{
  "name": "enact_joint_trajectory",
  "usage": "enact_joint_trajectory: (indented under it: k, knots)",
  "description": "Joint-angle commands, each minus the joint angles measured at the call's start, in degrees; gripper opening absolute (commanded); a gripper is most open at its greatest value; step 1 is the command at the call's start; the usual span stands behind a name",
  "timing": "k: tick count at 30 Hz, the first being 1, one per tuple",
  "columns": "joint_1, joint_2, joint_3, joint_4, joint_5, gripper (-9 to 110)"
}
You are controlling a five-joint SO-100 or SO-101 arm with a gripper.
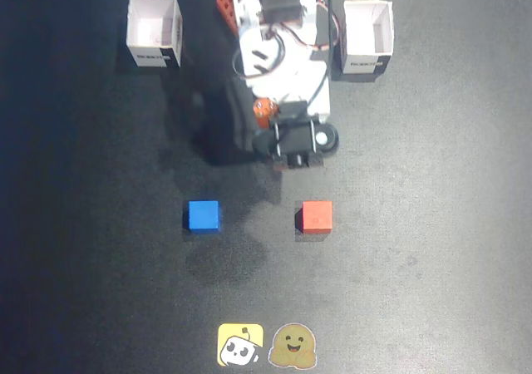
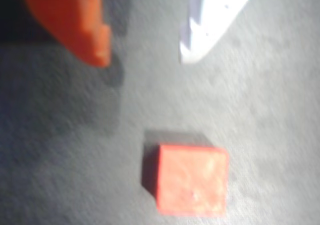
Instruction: Put the red cube in the right box and the blue cube in the left box.
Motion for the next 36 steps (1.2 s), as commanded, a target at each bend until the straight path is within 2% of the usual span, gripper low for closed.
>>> enact_joint_trajectory:
  k: [1, 13, 36]
  knots:
    - [-1.0, -3.3, -3.9, -3.4, 1.4, 13]
    - [-5.3, -18.1, -12.7, -7.0, 7.7, 19]
    - [-6.9, -38.4, -23.5, -11.7, 10.0, 23]
